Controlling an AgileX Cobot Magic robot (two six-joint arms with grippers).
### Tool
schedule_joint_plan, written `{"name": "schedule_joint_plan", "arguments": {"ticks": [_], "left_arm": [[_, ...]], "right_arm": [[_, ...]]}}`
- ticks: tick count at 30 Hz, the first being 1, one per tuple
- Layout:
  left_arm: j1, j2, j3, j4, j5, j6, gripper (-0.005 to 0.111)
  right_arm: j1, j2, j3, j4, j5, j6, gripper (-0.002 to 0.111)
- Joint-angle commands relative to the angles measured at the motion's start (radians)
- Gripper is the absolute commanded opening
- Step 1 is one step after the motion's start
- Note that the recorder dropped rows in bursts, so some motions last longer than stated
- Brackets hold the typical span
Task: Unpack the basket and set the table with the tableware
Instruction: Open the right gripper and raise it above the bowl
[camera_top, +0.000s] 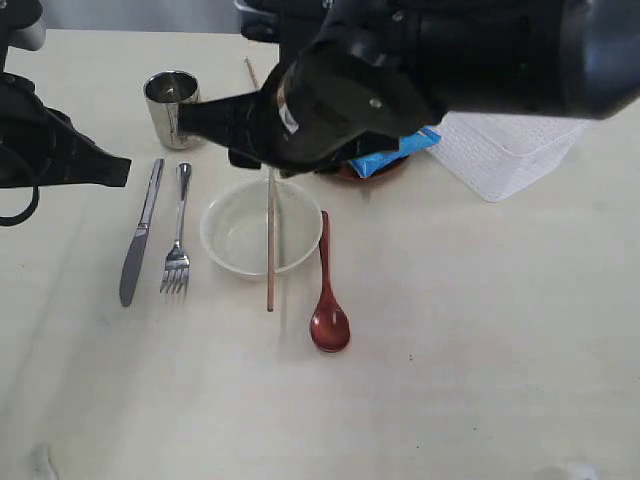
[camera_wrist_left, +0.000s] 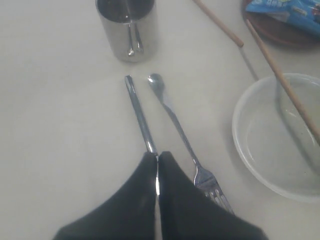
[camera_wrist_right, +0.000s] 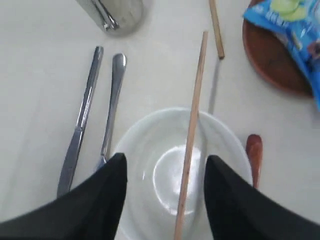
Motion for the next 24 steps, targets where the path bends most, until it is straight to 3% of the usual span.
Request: {"name": "schedule_joint_plan", "arguments": {"ticks": [1,7,11,19,24], "left_arm": [[0.003,-0.005,0.005,0.004,-0.003,0.0,0.0],[0.003,-0.005,0.005,0.004,-0.003,0.0,0.0],[0.003,-0.005,0.005,0.004,-0.003,0.0,0.0],[0.003,-0.005,0.005,0.004,-0.003,0.0,0.0],[0.003,-0.005,0.005,0.004,-0.003,0.0,0.0]], "right_arm": [[-0.098,-0.012,-0.13,0.076,0.173,-0.308,0.046],[-0.281,0.122,-0.406,0.39,0.285,-0.737,0.046],[-0.34,0.287,-0.624,0.523,0.371,-0.905,0.046],[-0.344,0.708,-1.145,0.516,0.634,-1.008,0.046],[-0.341,0.9,-1.403,0.513,0.634,-1.051,0.046]]}}
